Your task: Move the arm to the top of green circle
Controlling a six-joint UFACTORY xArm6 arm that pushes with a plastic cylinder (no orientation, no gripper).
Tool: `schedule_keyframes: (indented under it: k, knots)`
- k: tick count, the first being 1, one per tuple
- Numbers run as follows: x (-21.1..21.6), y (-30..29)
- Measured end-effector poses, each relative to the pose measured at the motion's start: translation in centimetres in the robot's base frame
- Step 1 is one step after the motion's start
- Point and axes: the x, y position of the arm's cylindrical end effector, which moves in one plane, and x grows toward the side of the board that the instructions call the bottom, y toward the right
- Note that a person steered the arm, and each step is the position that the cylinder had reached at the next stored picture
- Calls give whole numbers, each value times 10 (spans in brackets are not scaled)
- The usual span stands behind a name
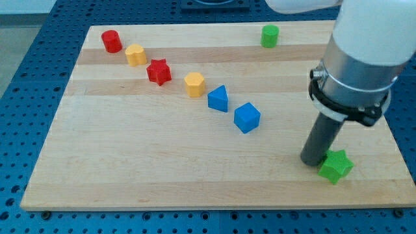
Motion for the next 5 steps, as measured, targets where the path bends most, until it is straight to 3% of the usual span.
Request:
schedule_keyframes:
  k: [1,4,5]
  knots:
    - [-53,21]
    - [-289,98]
    - [-347,84]
